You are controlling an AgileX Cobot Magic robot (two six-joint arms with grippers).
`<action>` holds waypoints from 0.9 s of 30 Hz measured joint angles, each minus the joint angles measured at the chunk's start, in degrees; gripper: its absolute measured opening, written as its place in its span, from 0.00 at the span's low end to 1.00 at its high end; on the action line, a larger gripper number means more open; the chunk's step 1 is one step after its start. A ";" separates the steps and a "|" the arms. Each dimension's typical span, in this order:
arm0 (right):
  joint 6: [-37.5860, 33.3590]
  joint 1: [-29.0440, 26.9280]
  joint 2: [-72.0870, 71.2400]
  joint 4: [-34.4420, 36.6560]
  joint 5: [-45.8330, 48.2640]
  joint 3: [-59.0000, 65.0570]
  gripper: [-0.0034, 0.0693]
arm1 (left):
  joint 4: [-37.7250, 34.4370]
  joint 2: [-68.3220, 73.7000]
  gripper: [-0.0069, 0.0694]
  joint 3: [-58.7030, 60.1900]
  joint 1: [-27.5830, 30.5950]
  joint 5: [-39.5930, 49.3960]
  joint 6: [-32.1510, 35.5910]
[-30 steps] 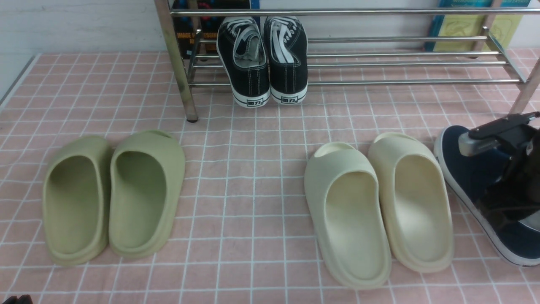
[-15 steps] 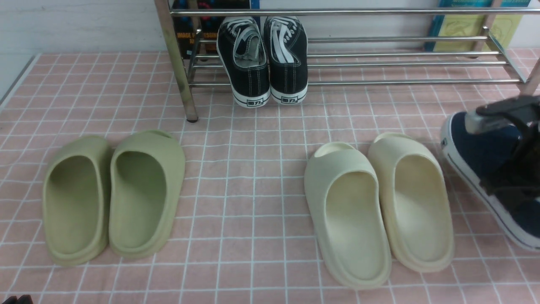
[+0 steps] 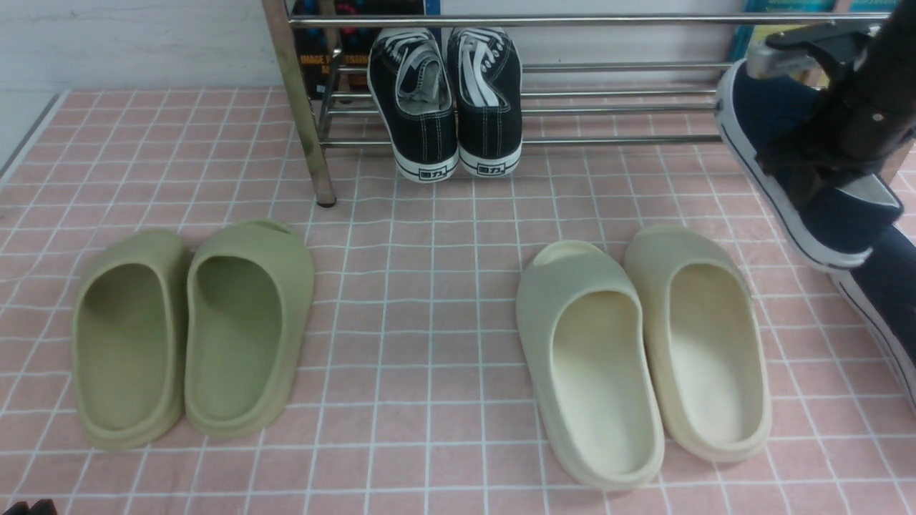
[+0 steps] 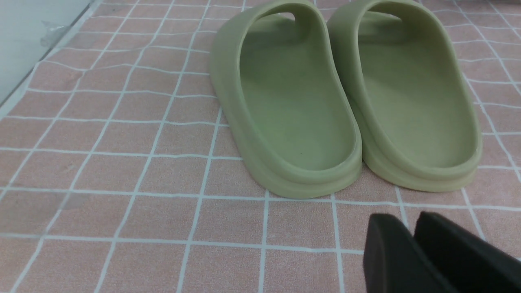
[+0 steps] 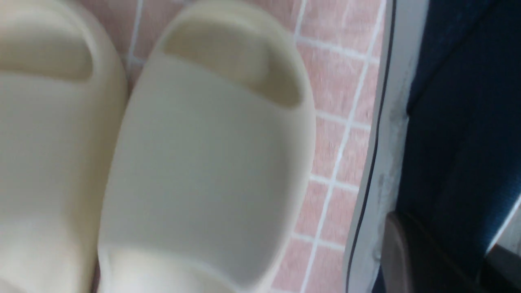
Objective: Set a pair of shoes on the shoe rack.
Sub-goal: Use the right arm to put a shoe into the shoe rack
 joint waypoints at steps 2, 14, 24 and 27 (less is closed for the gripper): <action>0.00 0.00 3.44 0.76 0.65 -4.94 0.08 | 0.00 0.00 0.26 0.00 0.00 0.00 0.00; 0.00 0.00 23.70 2.99 4.25 -37.85 0.08 | 0.00 0.00 0.26 0.00 0.00 0.00 0.00; 0.00 0.00 26.91 3.21 1.94 -42.70 0.08 | 0.00 0.00 0.28 0.00 0.00 0.00 0.00; 0.06 0.00 26.91 3.21 0.46 -42.73 0.12 | 0.00 0.00 0.28 0.00 0.00 0.00 0.00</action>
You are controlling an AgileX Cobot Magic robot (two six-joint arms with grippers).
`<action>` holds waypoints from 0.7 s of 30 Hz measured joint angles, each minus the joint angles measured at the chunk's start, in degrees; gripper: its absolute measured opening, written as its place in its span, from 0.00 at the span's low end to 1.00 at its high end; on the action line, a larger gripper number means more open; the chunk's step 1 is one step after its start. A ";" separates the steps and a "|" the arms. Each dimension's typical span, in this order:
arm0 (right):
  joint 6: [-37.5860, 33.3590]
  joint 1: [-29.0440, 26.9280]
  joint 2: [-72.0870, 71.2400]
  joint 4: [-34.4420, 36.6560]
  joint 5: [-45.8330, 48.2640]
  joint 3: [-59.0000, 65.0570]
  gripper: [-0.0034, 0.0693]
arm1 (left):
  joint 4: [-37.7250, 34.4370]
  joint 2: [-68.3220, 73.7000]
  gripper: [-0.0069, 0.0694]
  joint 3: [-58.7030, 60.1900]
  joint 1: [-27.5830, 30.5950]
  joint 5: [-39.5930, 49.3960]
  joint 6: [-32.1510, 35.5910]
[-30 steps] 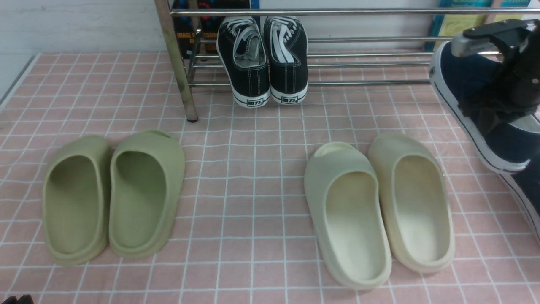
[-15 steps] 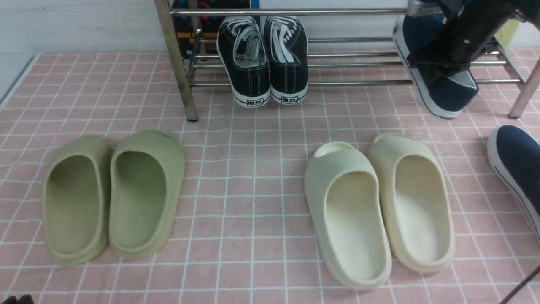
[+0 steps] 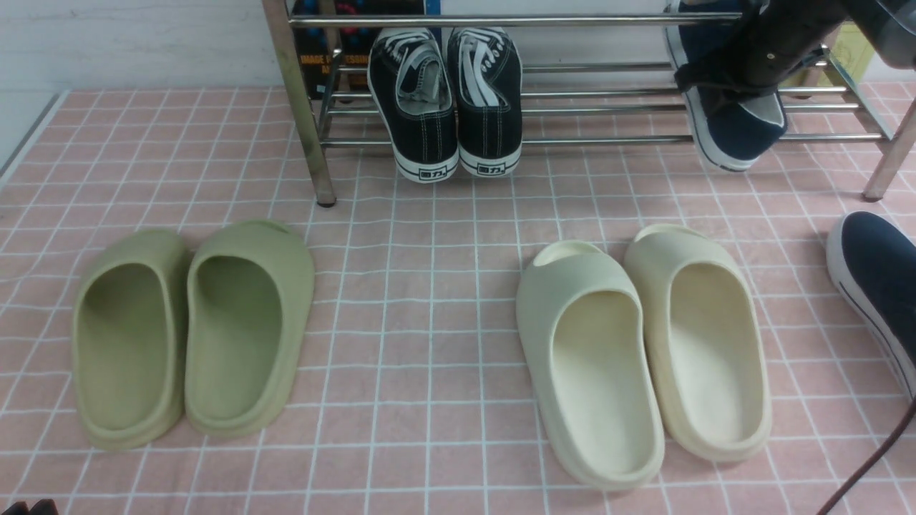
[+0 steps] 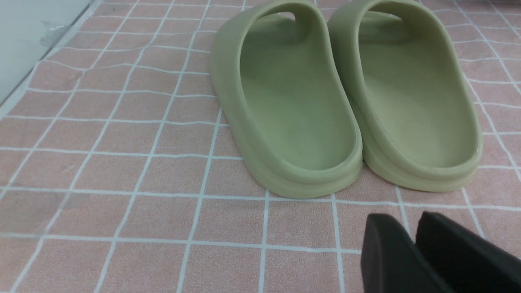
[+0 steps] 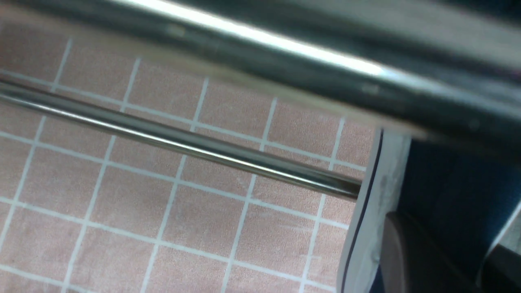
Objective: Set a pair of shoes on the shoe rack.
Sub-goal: Use the right arm to put a shoe into the shoe rack, then use the right arm to grab the shoe closest to it
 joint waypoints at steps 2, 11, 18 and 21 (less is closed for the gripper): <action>0.00 0.00 0.00 -0.05 -0.33 -0.04 0.15 | 0.00 0.00 0.28 0.00 0.00 0.00 0.00; 1.41 0.00 -2.38 0.65 4.59 -0.56 0.60 | 0.00 0.00 0.30 0.00 0.00 0.00 0.00; 1.47 0.00 -13.74 -0.03 5.75 8.06 0.66 | 0.00 0.00 0.30 0.00 0.00 0.00 0.00; 1.47 0.00 -20.16 -1.70 5.64 15.59 0.65 | 0.00 0.00 0.30 0.00 0.00 0.00 0.00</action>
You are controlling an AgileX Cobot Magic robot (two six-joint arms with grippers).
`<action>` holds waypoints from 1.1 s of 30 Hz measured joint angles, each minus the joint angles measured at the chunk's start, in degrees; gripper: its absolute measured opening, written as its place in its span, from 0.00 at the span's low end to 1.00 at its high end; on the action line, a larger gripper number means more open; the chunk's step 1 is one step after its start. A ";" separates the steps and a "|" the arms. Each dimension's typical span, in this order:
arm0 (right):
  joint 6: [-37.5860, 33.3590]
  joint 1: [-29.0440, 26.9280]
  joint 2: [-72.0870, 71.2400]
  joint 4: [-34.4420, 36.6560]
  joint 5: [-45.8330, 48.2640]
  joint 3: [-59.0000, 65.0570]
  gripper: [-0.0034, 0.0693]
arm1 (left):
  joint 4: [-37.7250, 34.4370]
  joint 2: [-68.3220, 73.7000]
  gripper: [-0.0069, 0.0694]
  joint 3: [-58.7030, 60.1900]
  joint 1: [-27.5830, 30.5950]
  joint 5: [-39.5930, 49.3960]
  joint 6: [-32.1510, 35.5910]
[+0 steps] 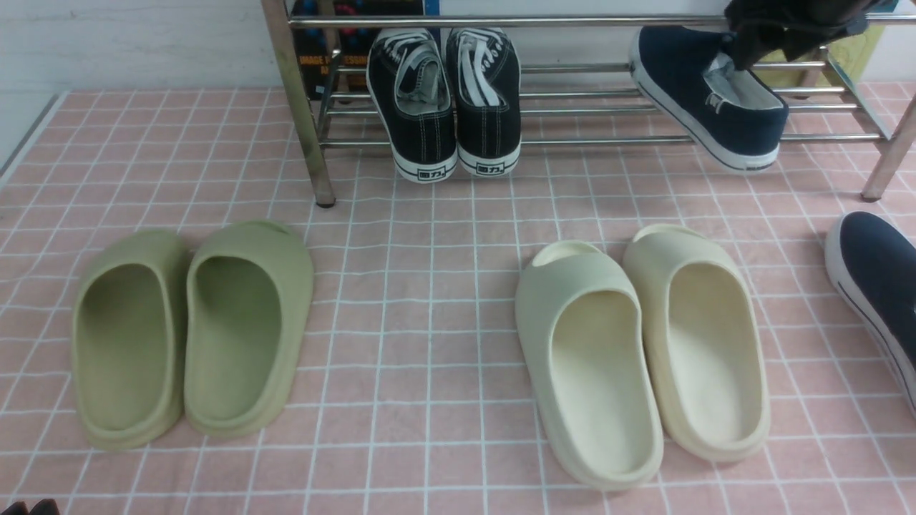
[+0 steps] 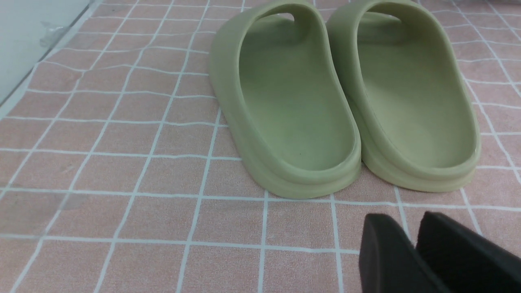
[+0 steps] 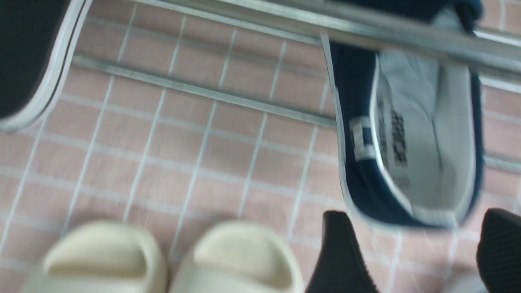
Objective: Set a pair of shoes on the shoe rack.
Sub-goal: Use the right arm to grab the shoe closest to it
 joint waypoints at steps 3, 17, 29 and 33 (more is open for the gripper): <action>0.25 -0.71 -9.05 -3.44 -0.15 14.59 0.63 | 0.00 0.00 0.30 0.00 0.00 0.00 0.00; 4.62 -9.93 -25.72 -5.78 -14.29 65.85 0.61 | 0.00 0.00 0.31 0.00 0.00 0.00 0.00; 10.02 -9.93 -18.02 -11.04 -21.26 67.92 0.39 | 0.00 0.00 0.33 0.00 0.00 0.00 0.00; 10.08 -9.93 -18.56 -11.35 -21.20 67.92 0.10 | 0.00 0.00 0.33 0.00 0.00 0.00 0.00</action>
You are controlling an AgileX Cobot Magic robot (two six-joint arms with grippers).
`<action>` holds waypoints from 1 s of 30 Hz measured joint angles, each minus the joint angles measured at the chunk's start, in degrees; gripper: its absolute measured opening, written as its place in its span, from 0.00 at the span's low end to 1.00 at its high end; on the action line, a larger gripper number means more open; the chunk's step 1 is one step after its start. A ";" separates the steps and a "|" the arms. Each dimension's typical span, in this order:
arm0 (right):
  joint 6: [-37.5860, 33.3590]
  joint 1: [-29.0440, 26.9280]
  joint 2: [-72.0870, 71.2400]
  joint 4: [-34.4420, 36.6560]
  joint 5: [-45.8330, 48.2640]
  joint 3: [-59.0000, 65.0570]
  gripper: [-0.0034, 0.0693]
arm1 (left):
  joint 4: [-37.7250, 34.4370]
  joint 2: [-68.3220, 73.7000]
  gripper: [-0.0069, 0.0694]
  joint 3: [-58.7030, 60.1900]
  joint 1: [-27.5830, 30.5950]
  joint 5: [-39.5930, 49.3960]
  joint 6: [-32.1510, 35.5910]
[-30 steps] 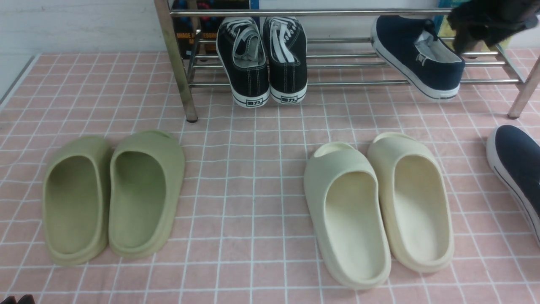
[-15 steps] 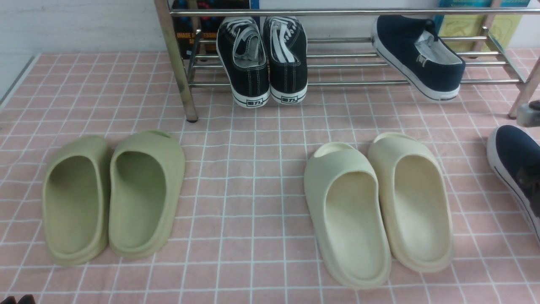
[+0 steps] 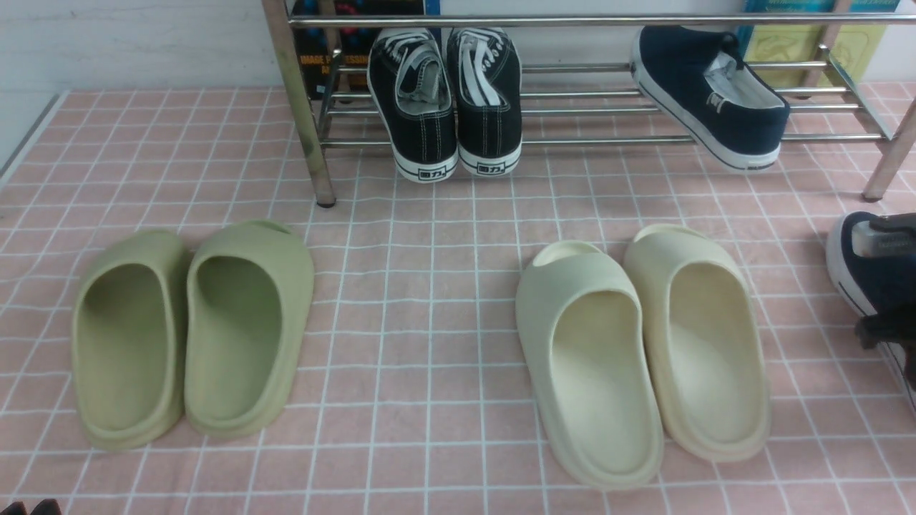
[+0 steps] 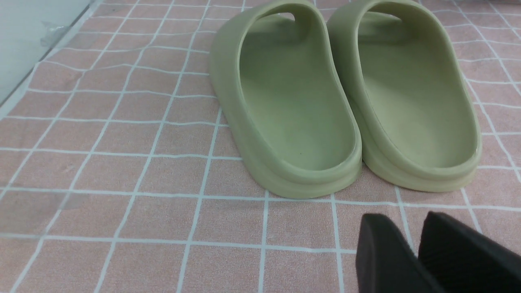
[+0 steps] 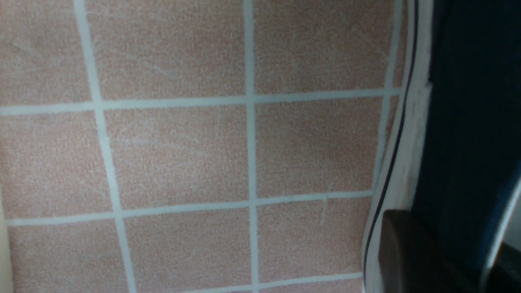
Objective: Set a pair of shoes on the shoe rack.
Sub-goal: Use the right arm to grab the shoe closest to it, then use the right arm to put a shoe into the shoe rack
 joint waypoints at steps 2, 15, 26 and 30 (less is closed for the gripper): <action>0.13 0.00 -1.58 0.00 0.51 0.00 0.05 | 0.00 0.00 0.33 0.00 0.00 0.00 0.00; -4.13 2.05 -6.44 6.95 8.06 -15.13 0.05 | 0.00 0.00 0.34 0.00 0.00 0.01 0.00; -5.14 2.36 6.21 5.76 13.26 -30.94 0.05 | 0.00 0.00 0.34 0.00 0.00 0.01 0.00; -5.89 2.36 11.47 5.18 13.75 -37.67 0.05 | 0.00 0.00 0.35 0.00 0.00 0.01 0.00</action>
